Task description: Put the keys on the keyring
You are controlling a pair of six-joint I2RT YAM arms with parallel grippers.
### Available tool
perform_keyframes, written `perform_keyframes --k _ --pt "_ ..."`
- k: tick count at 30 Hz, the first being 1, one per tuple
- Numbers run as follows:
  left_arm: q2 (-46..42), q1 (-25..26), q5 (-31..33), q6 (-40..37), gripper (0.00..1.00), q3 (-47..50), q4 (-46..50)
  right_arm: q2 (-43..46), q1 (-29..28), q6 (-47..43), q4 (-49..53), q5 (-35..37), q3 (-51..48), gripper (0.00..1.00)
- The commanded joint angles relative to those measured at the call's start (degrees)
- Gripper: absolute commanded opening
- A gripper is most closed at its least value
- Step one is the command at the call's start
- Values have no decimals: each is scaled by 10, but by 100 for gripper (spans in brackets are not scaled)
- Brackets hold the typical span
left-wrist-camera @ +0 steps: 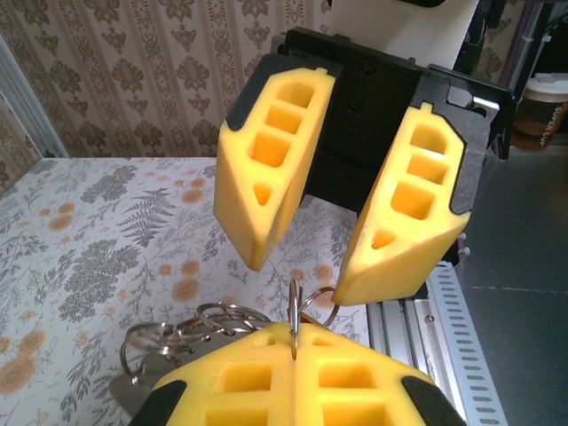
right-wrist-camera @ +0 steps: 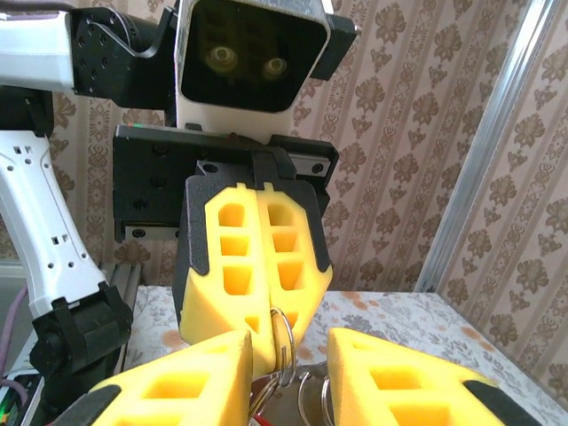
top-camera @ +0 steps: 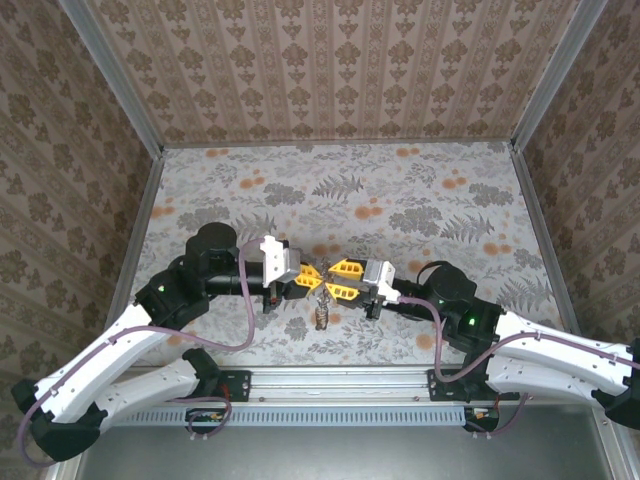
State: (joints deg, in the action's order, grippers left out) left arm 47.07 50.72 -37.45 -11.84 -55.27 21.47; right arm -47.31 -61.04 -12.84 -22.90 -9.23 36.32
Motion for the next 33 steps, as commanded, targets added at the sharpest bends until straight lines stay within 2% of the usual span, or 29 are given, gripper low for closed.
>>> perform_keyframes --k 1,7,12,16,18,22,24,28,33 --pt "-8 5 -2 -12 0 -24 -9 -5 -3 11 10 9 10 30" --pt "-9 8 -3 -11 0 -23 -10 -11 -2 10 10 18 10 26" --pt "-9 10 -3 -9 0 -20 -11 -13 -2 6 23 24 17 1" --pt "-6 12 3 -10 0 -21 -1 -6 -2 -6 42 36 22 0" --pt "1 14 40 -20 0 -37 34 2 -2 -24 67 48 30 0" --pt "12 31 137 -44 19 -77 120 10 -2 -74 171 75 75 0" --pt "20 39 167 -50 23 -96 153 6 -2 -94 215 81 96 0" --pt "46 61 198 -58 24 -126 180 -16 -2 -119 290 89 140 0" --pt "86 87 213 -71 25 -146 187 -32 -2 -119 320 92 164 0"
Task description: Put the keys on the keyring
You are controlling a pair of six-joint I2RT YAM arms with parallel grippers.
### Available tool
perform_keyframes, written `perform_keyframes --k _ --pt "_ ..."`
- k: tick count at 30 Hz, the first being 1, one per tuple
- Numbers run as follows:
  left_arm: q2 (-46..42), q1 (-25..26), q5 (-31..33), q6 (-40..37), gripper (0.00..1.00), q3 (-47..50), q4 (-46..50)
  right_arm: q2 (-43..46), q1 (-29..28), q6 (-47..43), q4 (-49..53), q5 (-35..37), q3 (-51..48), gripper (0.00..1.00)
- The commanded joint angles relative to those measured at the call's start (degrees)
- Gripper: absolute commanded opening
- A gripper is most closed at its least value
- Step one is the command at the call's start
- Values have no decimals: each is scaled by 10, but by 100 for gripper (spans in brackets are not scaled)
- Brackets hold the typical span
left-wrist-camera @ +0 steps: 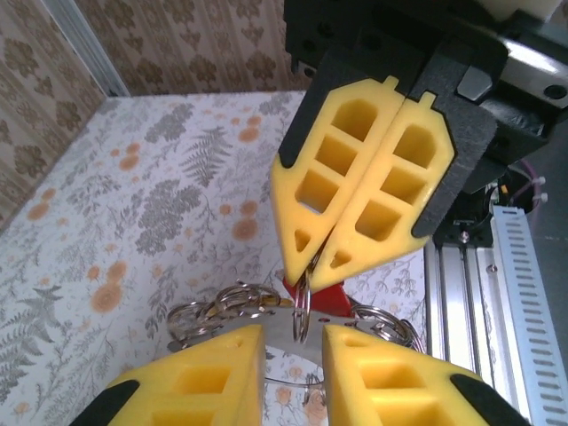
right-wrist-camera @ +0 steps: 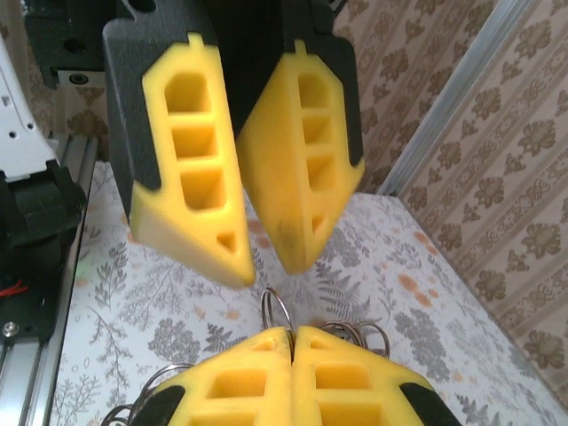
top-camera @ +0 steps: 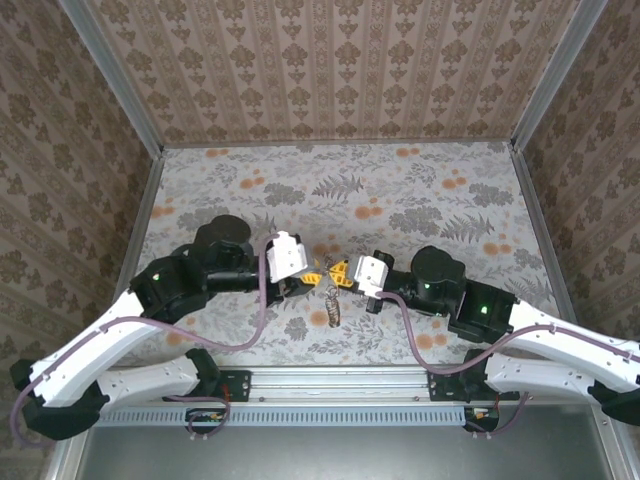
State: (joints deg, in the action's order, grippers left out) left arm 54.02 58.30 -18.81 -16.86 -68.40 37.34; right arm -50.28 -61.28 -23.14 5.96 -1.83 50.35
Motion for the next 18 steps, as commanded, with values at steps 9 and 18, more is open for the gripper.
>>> perform_keyframes --k 9,18 --pt "36 31 39 -19 8 -10 4 -8 1 -12 30 11 23 0" --pt "41 34 61 -24 0 -13 25 21 1 -11 18 -8 9 0"
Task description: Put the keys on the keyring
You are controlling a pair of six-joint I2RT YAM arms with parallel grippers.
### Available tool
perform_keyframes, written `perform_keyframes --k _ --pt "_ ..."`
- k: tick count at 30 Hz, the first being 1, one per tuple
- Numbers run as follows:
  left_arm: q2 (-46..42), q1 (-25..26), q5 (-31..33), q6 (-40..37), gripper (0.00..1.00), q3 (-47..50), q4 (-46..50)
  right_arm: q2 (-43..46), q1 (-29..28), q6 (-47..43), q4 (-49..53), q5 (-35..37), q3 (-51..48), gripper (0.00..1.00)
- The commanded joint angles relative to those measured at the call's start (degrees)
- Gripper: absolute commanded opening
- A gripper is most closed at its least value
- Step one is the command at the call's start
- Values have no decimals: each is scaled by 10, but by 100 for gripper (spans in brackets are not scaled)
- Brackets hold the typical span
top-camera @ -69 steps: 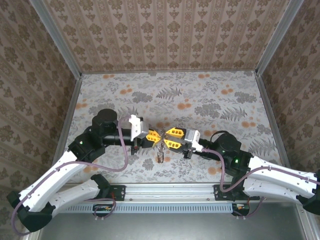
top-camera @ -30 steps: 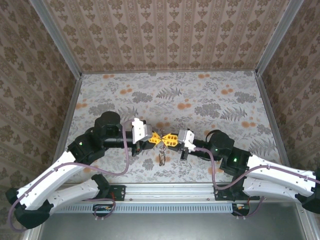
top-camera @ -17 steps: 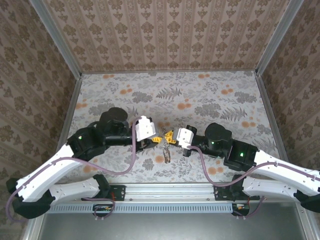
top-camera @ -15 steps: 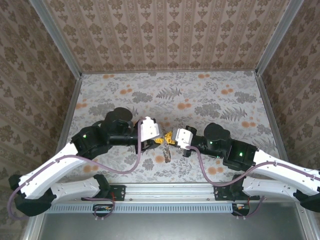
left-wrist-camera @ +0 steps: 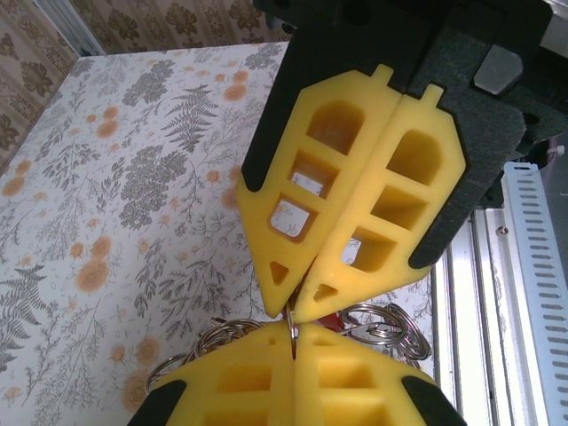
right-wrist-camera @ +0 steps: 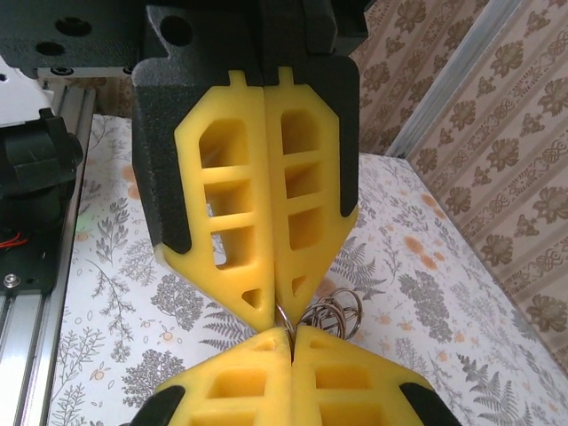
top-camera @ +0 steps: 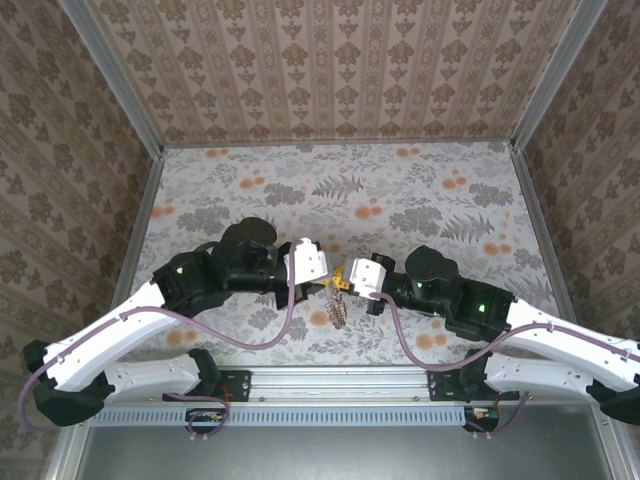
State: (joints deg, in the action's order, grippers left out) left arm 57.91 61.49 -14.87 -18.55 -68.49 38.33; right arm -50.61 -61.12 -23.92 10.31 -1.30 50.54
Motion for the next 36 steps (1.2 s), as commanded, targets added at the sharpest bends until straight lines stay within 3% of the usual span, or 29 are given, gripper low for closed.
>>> perform_keyframes --k 1,5,9,12,20,23,29,36 --pt "4 3 21 -6 0 -14 15 24 0 -3 -28 -14 6 0" --pt "-4 4 16 -2 0 -9 -5 25 0 -3 -35 -15 -3 0" --pt "-42 -6 -28 11 0 5 -47 29 0 10 -44 -16 -14 17" --pt "-66 -22 -86 23 0 20 -79 29 0 17 -57 -18 -26 20" --pt "-77 -33 -140 33 0 40 -104 23 4 22 -84 -59 -34 20" --pt "-84 -37 -146 41 0 51 -123 24 3 19 -91 -67 -37 12" --pt "-93 -57 -172 58 0 66 -155 23 5 19 -92 -53 -46 1" --pt "-103 -80 -203 90 0 88 -211 13 1 10 -100 10 -59 4"
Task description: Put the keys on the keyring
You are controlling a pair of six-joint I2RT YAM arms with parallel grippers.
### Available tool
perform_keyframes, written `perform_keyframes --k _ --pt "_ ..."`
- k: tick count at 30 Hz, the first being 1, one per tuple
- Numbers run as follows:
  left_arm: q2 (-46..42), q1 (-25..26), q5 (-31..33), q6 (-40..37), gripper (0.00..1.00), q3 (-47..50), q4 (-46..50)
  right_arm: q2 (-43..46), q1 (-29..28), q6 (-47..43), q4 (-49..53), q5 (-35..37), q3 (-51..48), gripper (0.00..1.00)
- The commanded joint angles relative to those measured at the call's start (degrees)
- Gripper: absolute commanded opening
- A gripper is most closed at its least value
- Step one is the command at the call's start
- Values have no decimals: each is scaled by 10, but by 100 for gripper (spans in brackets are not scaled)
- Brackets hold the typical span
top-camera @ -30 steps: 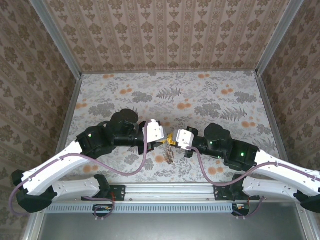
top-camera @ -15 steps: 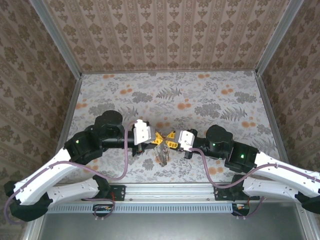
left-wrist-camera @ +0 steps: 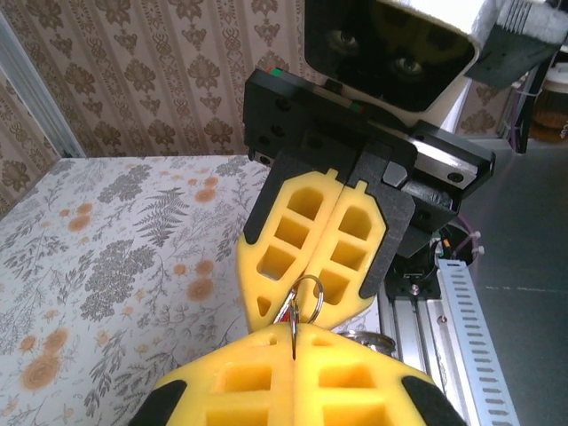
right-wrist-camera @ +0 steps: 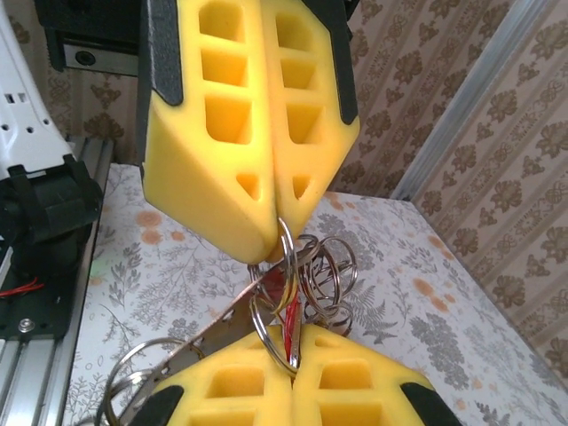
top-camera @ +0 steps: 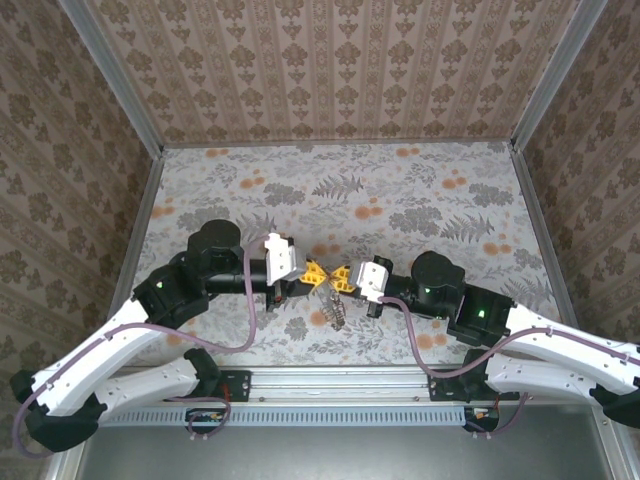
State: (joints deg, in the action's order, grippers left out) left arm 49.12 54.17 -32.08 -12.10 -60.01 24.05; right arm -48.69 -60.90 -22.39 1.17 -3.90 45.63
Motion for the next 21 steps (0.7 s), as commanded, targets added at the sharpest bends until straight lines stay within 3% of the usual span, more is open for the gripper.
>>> perform_keyframes --k 1,3,12,17,21 --pt "-16 -8 -30 29 0 8 -75 -7 -4 -8 -13 41 -11 5" --pt "-18 -9 -27 35 0 15 -86 -4 -10 -12 -23 53 -16 7" --pt "-29 -24 -21 34 0 31 -78 69 -19 9 -29 54 -43 41" --pt "-19 -25 -25 12 0 26 -46 114 -18 27 -39 49 -39 40" --pt "-16 -24 -40 11 0 27 -51 91 -18 28 -42 29 -15 36"
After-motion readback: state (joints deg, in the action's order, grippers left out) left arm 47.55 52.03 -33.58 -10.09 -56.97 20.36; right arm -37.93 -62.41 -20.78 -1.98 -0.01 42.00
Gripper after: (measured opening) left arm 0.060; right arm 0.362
